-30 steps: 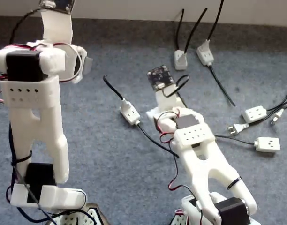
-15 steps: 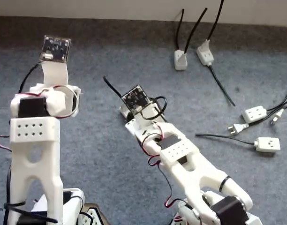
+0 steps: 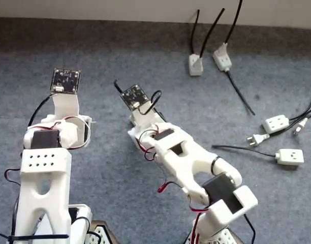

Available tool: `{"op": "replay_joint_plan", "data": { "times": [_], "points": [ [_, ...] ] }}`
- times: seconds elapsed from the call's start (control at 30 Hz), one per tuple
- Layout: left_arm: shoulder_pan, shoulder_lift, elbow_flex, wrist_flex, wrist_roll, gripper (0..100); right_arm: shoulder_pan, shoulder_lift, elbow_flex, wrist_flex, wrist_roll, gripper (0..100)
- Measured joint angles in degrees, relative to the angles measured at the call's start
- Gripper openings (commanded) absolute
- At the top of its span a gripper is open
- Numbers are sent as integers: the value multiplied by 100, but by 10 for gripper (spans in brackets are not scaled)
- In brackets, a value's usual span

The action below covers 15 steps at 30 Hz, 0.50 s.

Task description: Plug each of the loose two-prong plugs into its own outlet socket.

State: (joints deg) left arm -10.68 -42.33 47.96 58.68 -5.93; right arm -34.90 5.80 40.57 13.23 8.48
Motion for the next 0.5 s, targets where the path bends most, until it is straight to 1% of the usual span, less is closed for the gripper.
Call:
{"op": "replay_joint_plan", "data": {
  "times": [0.1,0.23,0.33,0.4,0.5],
  "points": [
    [0,0,0,0,18,197,35,246,-369,369,0,264],
    [53,0,149,0,141,197,97,730,-1160,1169,-9,152],
    [70,0,158,0,334,197,237,967,-1732,1679,-281,89],
    [70,0,158,0,466,197,360,1011,-1934,1820,-527,84],
    [70,0,273,-35,809,197,501,1011,-1996,1934,-589,84]
  ]
}}
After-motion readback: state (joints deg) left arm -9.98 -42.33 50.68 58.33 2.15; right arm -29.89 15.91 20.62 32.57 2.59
